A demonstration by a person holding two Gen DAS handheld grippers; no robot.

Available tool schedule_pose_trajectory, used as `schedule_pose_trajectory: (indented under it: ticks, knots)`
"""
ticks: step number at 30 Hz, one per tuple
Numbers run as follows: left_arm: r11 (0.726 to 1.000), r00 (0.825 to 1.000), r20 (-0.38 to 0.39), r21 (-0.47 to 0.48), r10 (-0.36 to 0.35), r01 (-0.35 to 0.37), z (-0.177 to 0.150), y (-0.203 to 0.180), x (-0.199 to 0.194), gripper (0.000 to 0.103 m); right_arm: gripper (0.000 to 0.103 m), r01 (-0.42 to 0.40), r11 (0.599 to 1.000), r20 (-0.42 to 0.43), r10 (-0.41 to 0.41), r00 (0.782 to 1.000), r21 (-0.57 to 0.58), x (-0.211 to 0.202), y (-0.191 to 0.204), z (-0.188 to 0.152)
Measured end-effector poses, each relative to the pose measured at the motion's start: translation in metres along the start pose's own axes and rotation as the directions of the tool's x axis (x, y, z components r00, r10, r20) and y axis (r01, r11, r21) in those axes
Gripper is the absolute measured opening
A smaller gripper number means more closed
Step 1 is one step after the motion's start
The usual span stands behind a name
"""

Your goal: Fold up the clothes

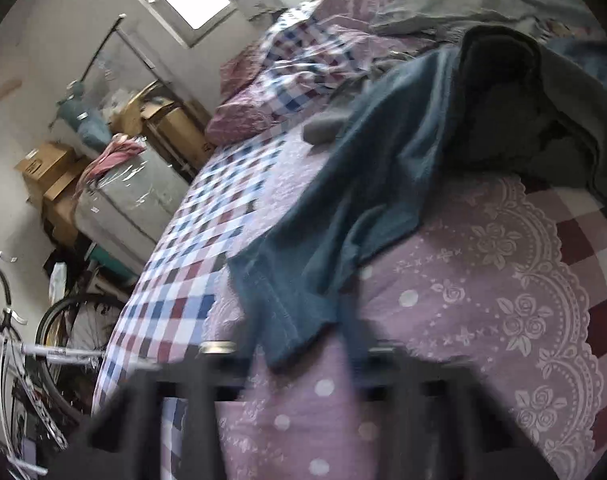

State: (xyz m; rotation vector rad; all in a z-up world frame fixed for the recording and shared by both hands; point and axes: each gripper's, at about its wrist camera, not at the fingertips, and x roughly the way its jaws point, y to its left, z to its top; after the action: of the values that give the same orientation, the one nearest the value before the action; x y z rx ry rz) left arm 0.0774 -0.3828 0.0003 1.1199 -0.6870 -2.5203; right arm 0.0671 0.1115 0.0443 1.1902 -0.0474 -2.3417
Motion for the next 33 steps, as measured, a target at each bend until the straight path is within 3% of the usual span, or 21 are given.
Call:
schedule_pose_trajectory:
  ticks: [3, 4, 9, 13, 17, 18, 21, 24, 25, 27, 29, 31, 33]
  knots:
    - [0.999, 0.999, 0.025, -0.030, -0.043, 0.044, 0.004, 0.004, -0.006, 0.002, 0.062, 0.008, 1.000, 0.000, -0.008, 1.000, 0.003, 0.001, -0.001, 0.000]
    - [0.994, 0.996, 0.052, -0.084, -0.070, 0.074, 0.007, 0.013, -0.014, 0.001, 0.062, 0.011, 1.000, 0.001, -0.011, 1.000, 0.004, 0.001, -0.002, 0.001]
    - [0.926, 0.970, 0.199, -0.321, -0.140, 0.200, 0.031, 0.069, -0.058, 0.001, 0.062, 0.016, 1.000, 0.000, -0.016, 1.000, 0.009, 0.001, -0.003, 0.001]
    - [0.843, 0.927, 0.331, -0.435, -0.177, 0.317, 0.059, 0.123, -0.094, 0.001, 0.062, 0.013, 1.000, 0.003, -0.013, 1.000, 0.006, 0.000, -0.003, 0.001]
    - [0.780, 0.870, 0.433, -0.449, -0.237, 0.436, 0.083, 0.155, -0.130, 0.001, 0.062, 0.010, 1.000, 0.010, -0.010, 1.000, 0.010, -0.003, -0.005, 0.002]
    - [0.767, 0.851, 0.459, -0.439, -0.257, 0.468, 0.088, 0.158, -0.141, 0.001, 0.062, 0.009, 1.000, 0.014, -0.009, 1.000, 0.010, -0.004, -0.005, 0.002]
    - [0.678, 0.761, 0.536, -0.407, -0.366, 0.613, 0.099, 0.172, -0.168, 0.001, 0.062, 0.005, 1.000, 0.021, -0.005, 1.000, 0.014, -0.006, -0.005, 0.003]
    - [0.563, 0.642, 0.614, -0.357, -0.460, 0.745, 0.114, 0.185, -0.190, 0.001, 0.062, 0.002, 1.000, 0.025, -0.003, 1.000, 0.017, -0.008, -0.005, 0.004]
    - [0.509, 0.598, 0.641, -0.352, -0.481, 0.786, 0.118, 0.193, -0.194, 0.001, 0.062, 0.002, 1.000, 0.026, -0.002, 1.000, 0.016, -0.008, -0.005, 0.004]
    - [0.387, 0.534, 0.684, -0.377, -0.496, 0.842, 0.123, 0.208, -0.191, 0.001, 0.062, 0.000, 1.000, 0.029, 0.000, 1.000, 0.013, -0.009, -0.004, 0.004]
    - [0.359, 0.608, 0.650, -0.490, -0.457, 0.794, 0.126, 0.223, -0.173, 0.001, 0.062, -0.001, 1.000, 0.029, 0.001, 1.000, 0.010, -0.010, -0.003, 0.004]
    - [0.344, 0.725, 0.541, -0.644, -0.426, 0.683, 0.118, 0.235, -0.128, 0.001, 0.062, 0.000, 1.000, 0.028, 0.000, 1.000, 0.007, -0.010, -0.003, 0.004]
    - [0.336, 0.821, 0.410, -0.768, -0.398, 0.546, 0.105, 0.243, -0.076, 0.001, 0.062, -0.001, 1.000, 0.027, 0.001, 1.000, 0.005, -0.010, -0.003, 0.004]
